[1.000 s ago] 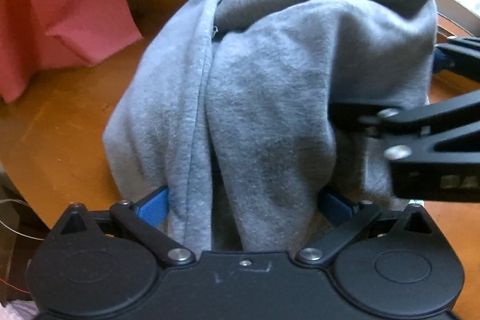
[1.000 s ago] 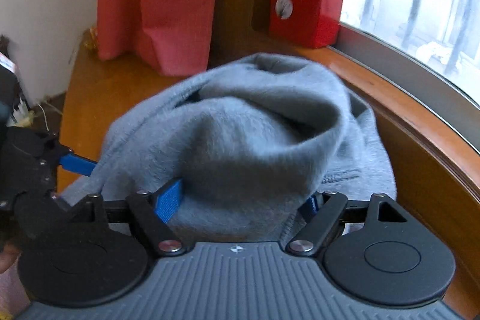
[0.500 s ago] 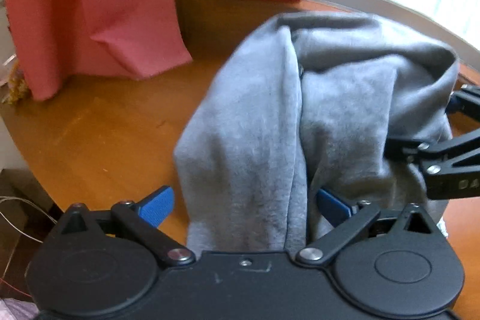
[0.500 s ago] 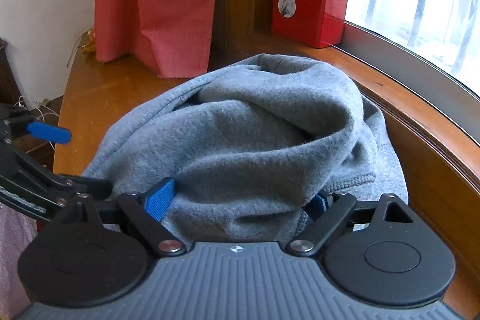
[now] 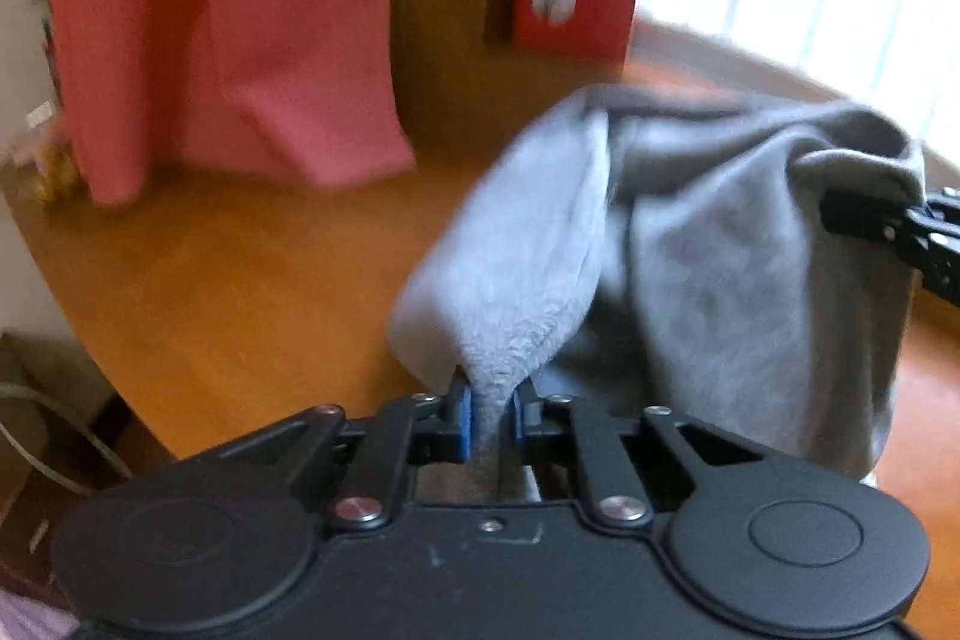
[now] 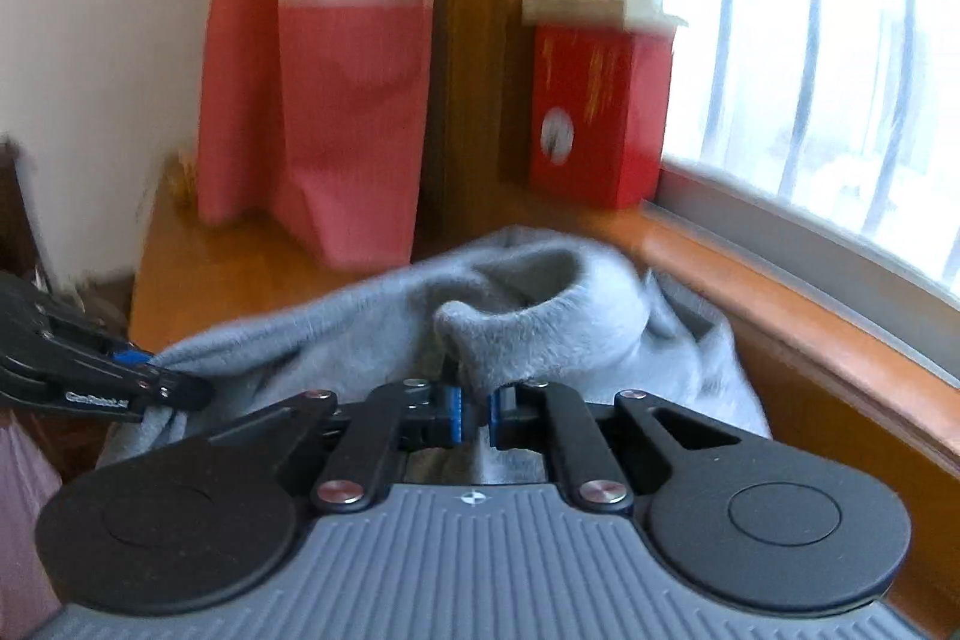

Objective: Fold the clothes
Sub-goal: 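Pinch the sweatshirt with the left gripper while the right gripper pinches it too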

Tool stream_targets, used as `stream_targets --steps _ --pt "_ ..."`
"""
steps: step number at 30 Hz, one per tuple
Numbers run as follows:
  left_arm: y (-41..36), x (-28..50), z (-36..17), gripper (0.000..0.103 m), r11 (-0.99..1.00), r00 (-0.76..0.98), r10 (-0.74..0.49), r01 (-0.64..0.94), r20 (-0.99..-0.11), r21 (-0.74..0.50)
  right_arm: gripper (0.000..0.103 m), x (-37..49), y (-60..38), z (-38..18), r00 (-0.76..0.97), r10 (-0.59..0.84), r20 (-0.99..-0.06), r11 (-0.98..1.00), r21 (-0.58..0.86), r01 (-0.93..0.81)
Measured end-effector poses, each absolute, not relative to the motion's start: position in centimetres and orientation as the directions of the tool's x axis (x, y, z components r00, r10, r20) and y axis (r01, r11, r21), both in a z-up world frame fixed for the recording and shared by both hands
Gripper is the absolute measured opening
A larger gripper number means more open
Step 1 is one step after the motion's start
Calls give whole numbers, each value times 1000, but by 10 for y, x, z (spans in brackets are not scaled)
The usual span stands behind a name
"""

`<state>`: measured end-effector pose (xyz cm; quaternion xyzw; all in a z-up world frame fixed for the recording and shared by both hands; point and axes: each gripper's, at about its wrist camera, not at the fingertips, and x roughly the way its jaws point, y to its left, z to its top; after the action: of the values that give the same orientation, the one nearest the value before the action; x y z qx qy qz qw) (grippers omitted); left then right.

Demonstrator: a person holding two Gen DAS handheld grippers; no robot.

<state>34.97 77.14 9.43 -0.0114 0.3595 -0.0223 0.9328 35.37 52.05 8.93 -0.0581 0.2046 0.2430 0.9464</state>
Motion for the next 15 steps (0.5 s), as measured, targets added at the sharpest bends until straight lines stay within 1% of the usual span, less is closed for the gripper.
stream_targets --steps 3,6,9,11,13,15 --pt "760 346 127 11 998 809 -63 61 -585 -25 6 337 492 106 846 409 -342 904 22 -428" --pt "740 344 162 11 993 870 -107 120 -481 -4 6 320 462 123 890 367 -271 929 59 -366" --pt "708 332 202 11 972 904 -217 234 -369 3 6 301 431 137 928 314 -203 949 97 -300" --pt "680 319 225 11 946 901 -303 325 -310 21 6 282 406 140 952 255 -168 964 119 -238" --pt "651 311 240 12 904 871 -404 426 -281 21 6 260 381 142 971 193 -142 973 155 -171" --pt "620 305 248 13 843 809 -518 539 -280 -2 6 233 355 140 985 113 -131 980 180 -88"
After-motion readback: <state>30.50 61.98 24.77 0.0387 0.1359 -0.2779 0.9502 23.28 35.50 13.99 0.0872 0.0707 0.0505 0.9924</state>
